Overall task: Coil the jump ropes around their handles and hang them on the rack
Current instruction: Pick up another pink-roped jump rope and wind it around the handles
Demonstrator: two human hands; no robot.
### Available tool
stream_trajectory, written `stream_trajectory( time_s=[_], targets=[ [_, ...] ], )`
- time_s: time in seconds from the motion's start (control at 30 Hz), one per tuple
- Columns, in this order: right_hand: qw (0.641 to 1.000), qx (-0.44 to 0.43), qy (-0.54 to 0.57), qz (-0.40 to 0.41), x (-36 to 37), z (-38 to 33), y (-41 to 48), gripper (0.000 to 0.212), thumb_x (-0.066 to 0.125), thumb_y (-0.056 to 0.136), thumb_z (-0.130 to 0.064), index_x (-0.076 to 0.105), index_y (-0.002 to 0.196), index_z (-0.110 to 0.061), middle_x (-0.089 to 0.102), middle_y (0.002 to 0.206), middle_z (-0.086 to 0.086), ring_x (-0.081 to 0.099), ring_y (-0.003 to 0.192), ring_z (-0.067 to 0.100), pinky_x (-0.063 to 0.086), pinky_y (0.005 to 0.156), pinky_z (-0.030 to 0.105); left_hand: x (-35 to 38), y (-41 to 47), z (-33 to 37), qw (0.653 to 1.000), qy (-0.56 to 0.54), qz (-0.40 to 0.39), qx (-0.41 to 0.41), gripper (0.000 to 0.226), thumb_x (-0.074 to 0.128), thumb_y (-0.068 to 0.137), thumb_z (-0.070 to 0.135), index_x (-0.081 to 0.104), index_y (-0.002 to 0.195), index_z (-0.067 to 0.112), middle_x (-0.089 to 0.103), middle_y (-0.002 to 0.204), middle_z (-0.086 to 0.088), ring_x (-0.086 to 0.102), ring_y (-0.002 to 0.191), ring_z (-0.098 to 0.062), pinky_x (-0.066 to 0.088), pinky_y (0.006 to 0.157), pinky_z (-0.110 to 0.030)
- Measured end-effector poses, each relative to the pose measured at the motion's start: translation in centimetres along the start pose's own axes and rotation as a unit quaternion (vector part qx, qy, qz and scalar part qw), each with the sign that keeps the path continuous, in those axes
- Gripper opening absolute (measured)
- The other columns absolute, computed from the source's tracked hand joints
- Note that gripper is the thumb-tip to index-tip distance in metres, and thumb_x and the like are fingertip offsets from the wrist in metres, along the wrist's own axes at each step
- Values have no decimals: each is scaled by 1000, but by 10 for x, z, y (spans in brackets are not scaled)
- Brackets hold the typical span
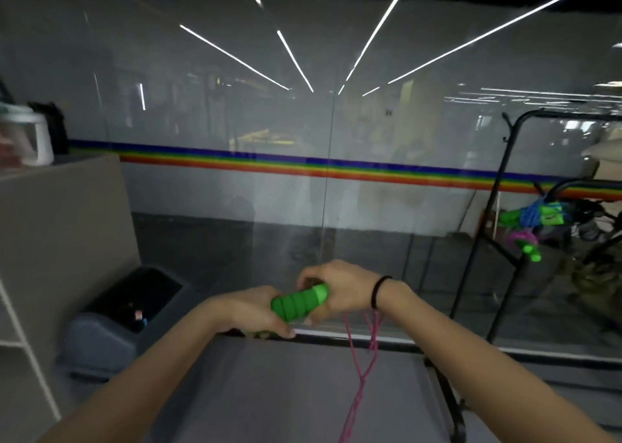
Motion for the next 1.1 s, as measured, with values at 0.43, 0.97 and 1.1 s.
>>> stream_trajectory(
  time_s=[0.43, 0.97, 1.1],
  targets=[
    [894, 159, 414, 59, 56, 188, -121, 16, 47, 94, -14, 63, 93, -15, 54, 66, 4, 53, 53, 6, 43, 56, 23, -56, -12, 54, 954, -96, 284, -18, 21, 69, 73, 10, 65, 93, 10, 49, 57, -2, 45, 50, -15, 37, 44, -18],
    [730, -18, 652, 204, 6, 125, -82, 36, 37, 94, -35, 52, 112, -8, 55, 54, -7, 48, 44, 11, 43, 51, 23, -32, 23, 121, 971, -30, 236, -1, 39, 73, 73, 27, 55, 107, 29, 57, 89, 1, 57, 80, -12, 51, 55, -22],
    [871, 73, 403, 271, 20, 121, -85, 32, 30, 100, -26, 58, 92, -12, 52, 57, -8, 47, 49, 7, 39, 54, 24, -37, 32, 98, 951, -157, 264, -24, 33, 74, 72, 32, 62, 101, 19, 50, 71, 1, 52, 63, -11, 54, 56, -26]
  ],
)
Point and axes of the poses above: each hand's wrist, its own y-axis towards the middle knuckle, its own x-axis out of the palm, z = x × y, the point moved 8 cm from there along y, towards the middle knuckle
